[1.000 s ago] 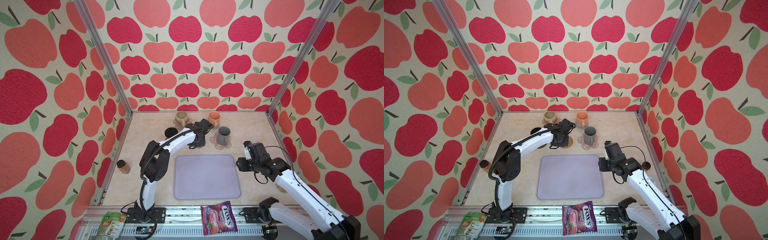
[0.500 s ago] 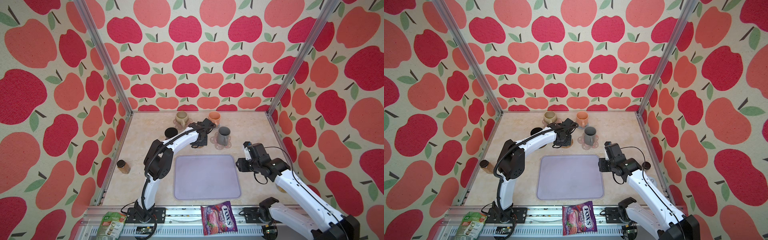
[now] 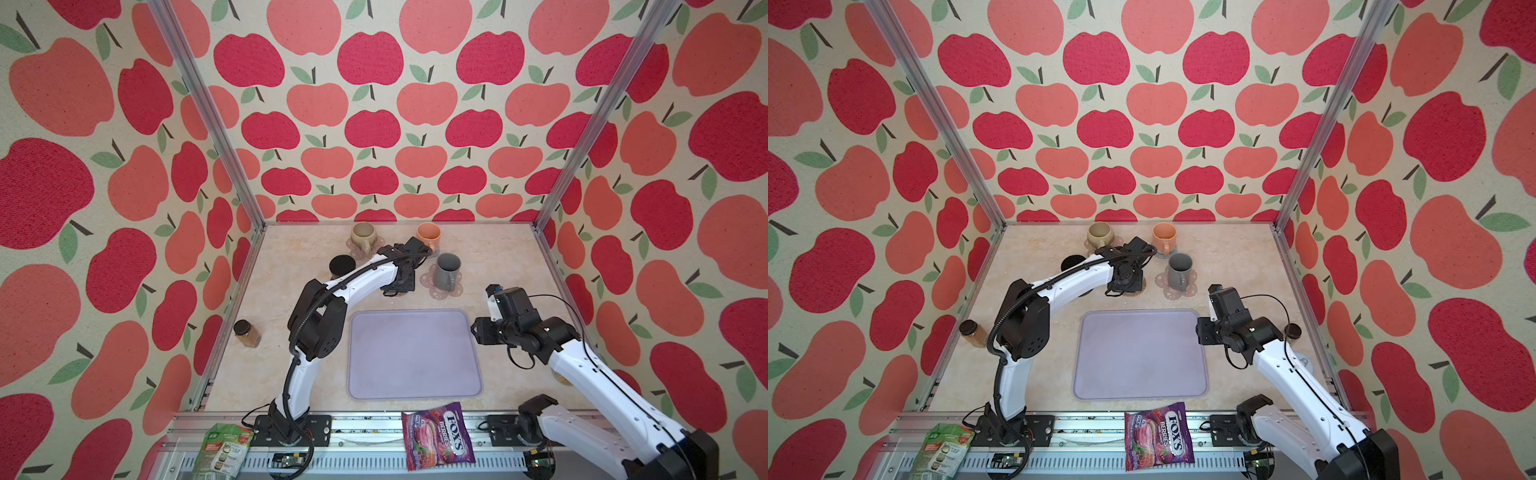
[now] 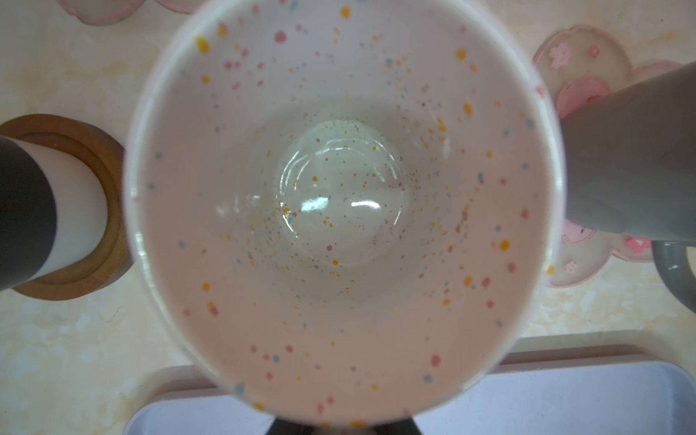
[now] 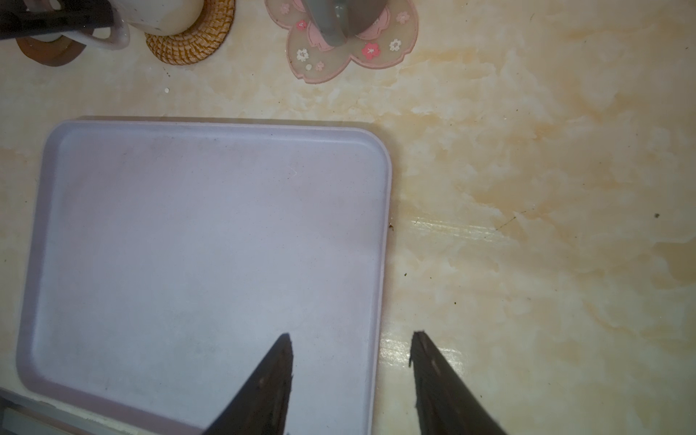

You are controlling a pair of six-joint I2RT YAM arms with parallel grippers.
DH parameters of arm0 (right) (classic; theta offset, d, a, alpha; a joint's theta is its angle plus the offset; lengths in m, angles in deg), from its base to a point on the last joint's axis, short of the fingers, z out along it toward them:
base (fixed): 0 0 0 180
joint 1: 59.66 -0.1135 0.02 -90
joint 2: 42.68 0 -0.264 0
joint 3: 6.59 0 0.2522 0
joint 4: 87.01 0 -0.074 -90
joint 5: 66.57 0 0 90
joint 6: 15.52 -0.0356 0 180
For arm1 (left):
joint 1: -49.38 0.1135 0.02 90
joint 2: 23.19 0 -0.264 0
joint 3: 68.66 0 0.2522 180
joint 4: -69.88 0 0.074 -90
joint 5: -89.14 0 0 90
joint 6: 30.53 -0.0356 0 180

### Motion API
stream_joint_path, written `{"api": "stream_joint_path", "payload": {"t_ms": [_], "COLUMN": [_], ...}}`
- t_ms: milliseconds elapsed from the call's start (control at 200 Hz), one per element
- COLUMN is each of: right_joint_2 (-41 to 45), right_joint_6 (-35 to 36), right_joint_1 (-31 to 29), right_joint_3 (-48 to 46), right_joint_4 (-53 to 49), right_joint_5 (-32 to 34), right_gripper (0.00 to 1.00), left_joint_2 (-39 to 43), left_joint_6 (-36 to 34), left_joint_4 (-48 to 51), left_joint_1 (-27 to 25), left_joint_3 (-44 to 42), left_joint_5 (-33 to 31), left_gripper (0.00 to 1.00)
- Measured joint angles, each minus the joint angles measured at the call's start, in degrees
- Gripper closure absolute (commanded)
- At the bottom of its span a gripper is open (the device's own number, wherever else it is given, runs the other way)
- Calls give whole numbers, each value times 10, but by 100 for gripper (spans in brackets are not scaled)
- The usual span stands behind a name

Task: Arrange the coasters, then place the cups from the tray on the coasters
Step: 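Lower white mug with left gripper onto the rattan coaster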

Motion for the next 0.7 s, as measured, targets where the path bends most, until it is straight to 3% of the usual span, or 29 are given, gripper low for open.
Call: {"api": "stream_joint_path", "payload": {"t_ms": [700], "right_joint_2": [-6], "right_joint_6": [0], "right_joint_1": [0], "right_joint_3": [0], "right_joint_4": [2], "right_joint_5": [-5], "right_gripper": [47], "left_joint_2": [-3], "left_joint_6": [12], "left_joint_4": [-3], "left_joint_1": [2], "left_joint_3": [-8], "left_joint_5": [3], "left_gripper": [100]}}
